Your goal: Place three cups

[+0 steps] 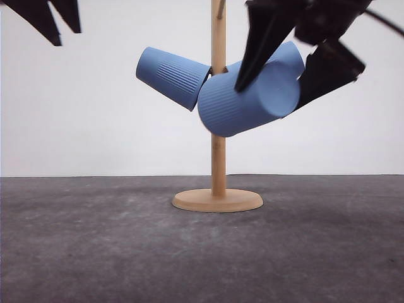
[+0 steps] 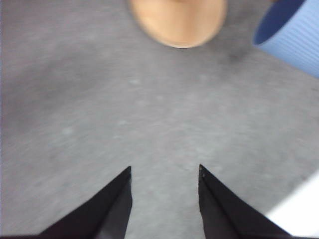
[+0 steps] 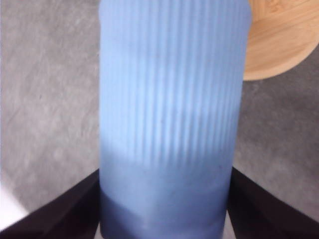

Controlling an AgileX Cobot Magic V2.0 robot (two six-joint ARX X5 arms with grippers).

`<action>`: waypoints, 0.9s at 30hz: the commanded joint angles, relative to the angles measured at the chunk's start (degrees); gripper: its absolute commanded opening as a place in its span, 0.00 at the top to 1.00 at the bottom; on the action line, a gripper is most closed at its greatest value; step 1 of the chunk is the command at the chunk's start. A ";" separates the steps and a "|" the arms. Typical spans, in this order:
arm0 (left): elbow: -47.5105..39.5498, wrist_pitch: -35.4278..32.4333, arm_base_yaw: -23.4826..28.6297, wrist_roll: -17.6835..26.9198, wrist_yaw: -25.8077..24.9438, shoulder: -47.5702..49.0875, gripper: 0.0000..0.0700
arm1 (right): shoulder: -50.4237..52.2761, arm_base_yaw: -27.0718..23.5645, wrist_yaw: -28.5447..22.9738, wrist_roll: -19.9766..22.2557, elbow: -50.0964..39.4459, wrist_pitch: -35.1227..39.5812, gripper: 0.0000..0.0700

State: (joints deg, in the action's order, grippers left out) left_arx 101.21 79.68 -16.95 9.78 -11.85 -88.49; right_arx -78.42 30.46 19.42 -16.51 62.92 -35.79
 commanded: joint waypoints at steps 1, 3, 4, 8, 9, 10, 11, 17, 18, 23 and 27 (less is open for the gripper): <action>1.62 -0.19 -0.15 -3.11 3.86 -0.26 0.66 | -1.58 0.50 0.07 -2.84 0.81 2.42 0.60; 1.62 0.20 -0.15 -3.94 6.57 -0.04 0.66 | -2.87 0.48 0.04 -4.24 0.83 4.46 0.60; 1.62 0.34 -0.15 -4.46 7.39 0.04 0.66 | -3.45 0.48 0.04 -4.90 0.83 5.53 0.60; 1.62 0.48 -0.15 -4.87 8.49 0.09 0.66 | -5.67 0.34 0.06 -7.05 0.87 9.56 0.60; 1.62 0.48 -0.15 -4.89 8.49 0.09 0.66 | -6.18 0.28 0.07 -7.56 0.92 10.21 0.60; 1.62 0.48 -0.15 -4.90 8.48 0.09 0.66 | -6.70 0.17 0.06 -8.07 1.03 10.66 0.60; 1.62 0.50 -0.15 -4.91 8.48 0.09 0.66 | -7.24 -0.04 0.05 -8.46 1.21 10.94 0.60; 1.62 0.95 -0.17 -4.94 8.48 0.09 0.66 | -9.05 -1.39 0.05 -10.44 2.56 13.54 0.60; 1.62 1.07 -0.17 -4.94 8.48 0.09 0.66 | -9.13 -1.64 0.04 -10.49 2.94 13.59 0.60; 1.62 1.72 -0.15 -4.99 8.48 0.09 0.66 | -9.17 -2.68 0.22 -10.47 4.47 13.94 0.60; 1.62 1.78 -0.17 -4.98 8.48 0.09 0.66 | -9.17 -3.36 2.70 -10.42 5.09 14.50 0.42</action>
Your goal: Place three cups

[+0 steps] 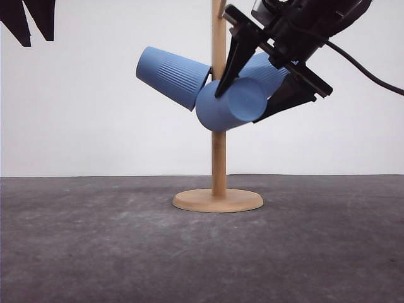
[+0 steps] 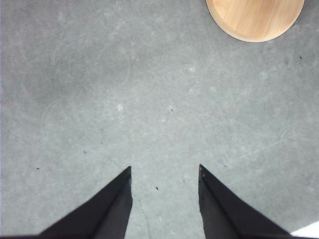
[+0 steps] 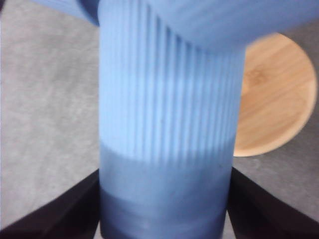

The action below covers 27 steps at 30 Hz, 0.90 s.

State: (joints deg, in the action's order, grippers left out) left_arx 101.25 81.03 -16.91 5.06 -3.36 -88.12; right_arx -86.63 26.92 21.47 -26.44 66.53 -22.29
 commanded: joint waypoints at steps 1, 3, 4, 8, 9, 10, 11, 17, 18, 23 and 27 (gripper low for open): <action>1.57 0.46 -0.22 -0.26 -0.02 -0.28 0.66 | -0.96 0.10 1.12 -0.52 1.48 1.18 0.38; 1.57 0.48 -0.21 -0.26 -0.02 -0.28 0.66 | -0.96 0.07 1.07 -0.45 1.48 1.25 0.36; 1.57 0.53 -0.20 -0.26 -0.02 -0.28 0.66 | -0.96 0.07 1.01 -0.38 1.48 1.30 0.36; 1.57 0.80 -0.20 -0.26 -0.02 -0.28 0.66 | -0.96 0.04 1.10 -0.06 1.48 1.69 0.34; 1.57 0.80 -0.20 -0.24 -0.02 -0.28 0.66 | -0.96 0.04 1.10 0.02 1.48 1.72 0.31; 1.57 0.79 -0.20 -0.22 -0.02 -0.28 0.66 | -0.96 0.04 1.07 0.05 1.48 1.71 0.28; 1.57 0.80 -0.20 -0.23 -0.02 -0.28 0.66 | -0.96 -0.03 1.02 0.05 1.48 1.73 0.28; 1.57 0.83 -0.20 -0.19 -0.02 -0.28 0.66 | -0.96 -0.22 0.94 0.05 1.48 2.56 0.28; 1.57 0.85 -0.20 -0.19 -0.02 -0.28 0.66 | -0.96 -0.22 0.98 0.07 1.48 2.83 0.28; 1.57 0.87 -0.20 -0.19 -0.02 -0.28 0.66 | -0.93 -0.22 1.16 1.21 1.48 2.92 0.25; 1.57 1.19 -0.20 -0.19 -0.02 -0.01 0.66 | 0.20 -0.65 2.74 2.86 1.48 1.28 0.19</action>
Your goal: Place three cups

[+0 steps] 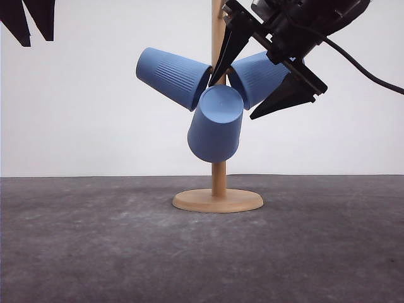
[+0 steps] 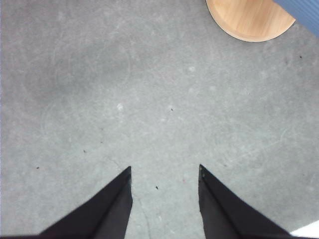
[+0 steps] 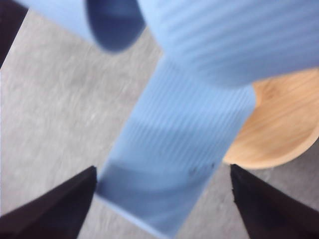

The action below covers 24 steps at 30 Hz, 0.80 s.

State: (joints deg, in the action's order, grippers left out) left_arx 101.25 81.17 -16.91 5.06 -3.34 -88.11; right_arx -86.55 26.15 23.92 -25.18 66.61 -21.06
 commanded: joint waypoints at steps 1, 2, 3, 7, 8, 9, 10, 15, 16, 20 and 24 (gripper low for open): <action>1.57 1.19 -0.20 -0.20 -0.04 0.17 0.66 | 0.70 -0.11 0.65 2.05 1.40 -0.49 0.19; 1.57 1.28 -0.20 -0.20 -0.04 0.43 0.66 | 1.44 -0.25 0.51 2.45 1.42 -1.21 0.19; 1.57 1.31 -0.20 -0.20 -0.04 0.74 0.66 | 2.41 -0.41 0.44 3.18 1.41 -2.09 0.19; 1.50 1.37 -0.10 -0.20 -0.04 2.52 0.66 | 7.86 -1.11 -2.22 7.85 1.40 -7.17 0.19; 1.42 1.34 0.13 -0.25 -0.04 3.06 0.66 | 9.45 -1.25 -3.75 9.36 1.40 -8.89 0.19; 1.23 1.32 0.48 -0.28 -0.04 3.73 0.66 | 11.31 -1.37 -5.99 10.97 1.40 -10.98 0.19; 0.97 1.28 0.87 -0.33 -0.04 4.46 0.66 | 13.24 -1.49 -8.43 12.67 1.40 -13.17 0.19; -2.16 0.22 3.20 -1.24 -0.04 8.81 0.66 | 21.89 -3.43 -18.46 20.17 1.27 -23.96 0.19; -3.46 -0.46 3.76 -1.40 -0.04 9.97 0.66 | 23.36 -4.15 -19.56 21.03 1.17 -25.77 0.19; -10.94 -3.22 5.98 -2.74 -0.06 15.44 0.66 | 29.25 -8.09 -20.96 23.79 -0.39 -29.83 0.19; -18.41 -6.05 6.79 -4.06 -0.07 20.32 0.66 | 34.24 -12.21 -20.97 25.93 -3.88 -31.01 0.20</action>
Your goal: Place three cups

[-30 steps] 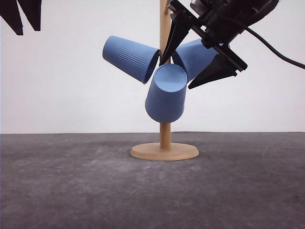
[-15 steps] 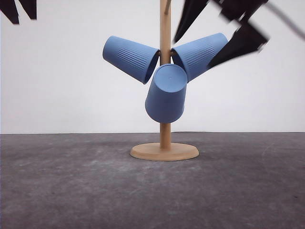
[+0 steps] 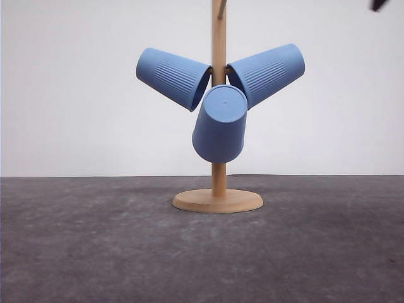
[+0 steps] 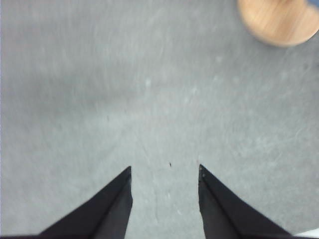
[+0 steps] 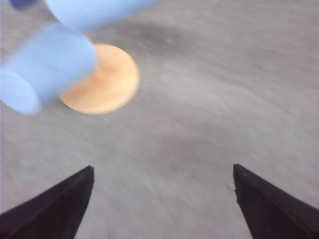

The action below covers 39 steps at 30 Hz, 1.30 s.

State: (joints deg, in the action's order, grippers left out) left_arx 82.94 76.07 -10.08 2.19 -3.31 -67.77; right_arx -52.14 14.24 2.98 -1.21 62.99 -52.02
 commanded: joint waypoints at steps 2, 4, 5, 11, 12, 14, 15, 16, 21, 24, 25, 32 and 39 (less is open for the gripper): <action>-3.23 -2.34 0.05 -2.39 -0.11 1.87 0.66 | 1.74 -2.07 -0.04 2.26 -2.40 -0.37 0.20; -5.78 -3.19 0.05 -3.47 -0.08 3.38 0.66 | 3.43 -3.72 -0.04 2.30 -4.60 -0.76 0.20; -6.85 -3.66 0.05 -3.83 -0.08 3.96 0.66 | 4.18 -4.40 -0.04 2.31 -5.69 -0.77 0.20; -9.77 -5.48 0.05 -4.46 -0.08 5.38 0.66 | 6.57 -7.11 0.10 1.74 -8.56 -0.66 0.20; -9.77 -5.61 0.05 -4.44 -0.08 5.38 0.67 | 6.71 -7.19 0.26 1.64 -8.56 -0.61 0.23; -9.77 -6.10 0.04 -4.30 -0.08 5.38 0.81 | 6.95 -7.22 0.98 1.61 -8.56 -0.57 0.58; -9.77 -6.40 0.04 -4.15 -0.08 5.38 0.91 | 7.00 -7.22 1.54 1.62 -8.56 -0.59 0.82; -9.77 -6.69 0.05 -4.01 -0.08 5.38 0.99 | 7.00 -7.22 2.05 1.54 -8.56 -0.60 1.00; -9.76 -7.55 0.03 -4.56 -0.08 5.38 0.98 | 6.90 -7.22 1.45 0.89 -8.56 -0.33 0.98; -9.73 -8.08 0.04 -5.75 -0.08 5.38 0.98 | 6.94 -7.22 1.68 -0.74 -8.56 -0.73 0.98; -9.73 -8.35 0.05 -5.74 -0.08 5.38 0.98 | 7.02 -7.22 1.66 -0.77 -8.56 -0.64 0.98; -9.73 -8.41 0.03 -5.74 -0.08 5.38 0.98 | 6.99 -7.22 1.51 -0.77 -8.56 -0.50 0.98; -10.34 -9.77 0.42 -1.95 0.34 8.65 0.98 | 7.00 -7.22 1.50 -0.77 -8.56 -0.45 0.98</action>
State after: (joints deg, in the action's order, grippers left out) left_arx 72.33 67.19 -9.81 -2.36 -3.14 -60.18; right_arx -44.93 7.01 4.49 -1.32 53.82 -53.08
